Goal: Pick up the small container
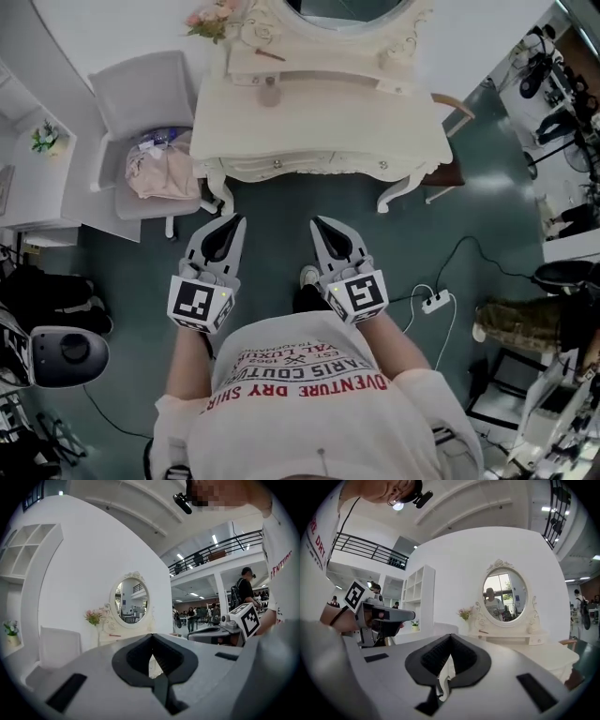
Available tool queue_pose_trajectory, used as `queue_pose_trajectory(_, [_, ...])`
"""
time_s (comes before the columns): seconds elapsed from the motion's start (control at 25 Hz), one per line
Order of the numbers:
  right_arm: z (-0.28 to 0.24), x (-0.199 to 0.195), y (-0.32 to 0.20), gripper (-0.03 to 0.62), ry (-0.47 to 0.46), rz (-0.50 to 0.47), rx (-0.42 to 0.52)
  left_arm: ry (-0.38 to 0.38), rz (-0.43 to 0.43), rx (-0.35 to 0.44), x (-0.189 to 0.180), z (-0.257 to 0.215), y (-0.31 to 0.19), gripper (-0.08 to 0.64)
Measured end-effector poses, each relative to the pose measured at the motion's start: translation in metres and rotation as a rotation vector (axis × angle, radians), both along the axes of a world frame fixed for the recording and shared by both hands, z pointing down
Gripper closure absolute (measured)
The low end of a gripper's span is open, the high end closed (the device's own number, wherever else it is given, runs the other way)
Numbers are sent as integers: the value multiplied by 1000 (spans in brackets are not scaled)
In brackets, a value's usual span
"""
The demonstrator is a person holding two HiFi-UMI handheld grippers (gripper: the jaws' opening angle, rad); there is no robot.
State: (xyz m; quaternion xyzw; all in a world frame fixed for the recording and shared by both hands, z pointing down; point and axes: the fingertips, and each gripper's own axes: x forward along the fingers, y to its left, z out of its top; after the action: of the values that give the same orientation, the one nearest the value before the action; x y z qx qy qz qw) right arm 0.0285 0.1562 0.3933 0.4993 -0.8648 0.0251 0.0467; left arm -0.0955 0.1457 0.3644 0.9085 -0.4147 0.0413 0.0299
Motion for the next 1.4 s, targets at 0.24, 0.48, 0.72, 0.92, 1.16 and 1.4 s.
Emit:
queue_pose_trajectory(0.24, [0,58,-85,594,45,-109,18,22,-73,-20,70,2,-79,554])
queue_pose_trajectory(0.48, [-3,93,-145,594,41,-179,11,0,-113,-46,111,11,-134,554])
queue_pose_trajectory(0.72, [3,101,-202,594,34,-215,3,-84,-115,-42,125,29,-184,554])
queue_pose_trajectory(0.92, [13,88,-250,594,39,-269,-19,-67,-119,-79,124,44,-244,554])
queue_pose_trajectory(1.16, [22,77,-335,594,21,-258,-53,5,-128,57,108,41,-330,554])
queue_pose_trajectory(1.4, [36,63,-409,594,7,-236,-60,24,-97,-3,95,77,-402,554])
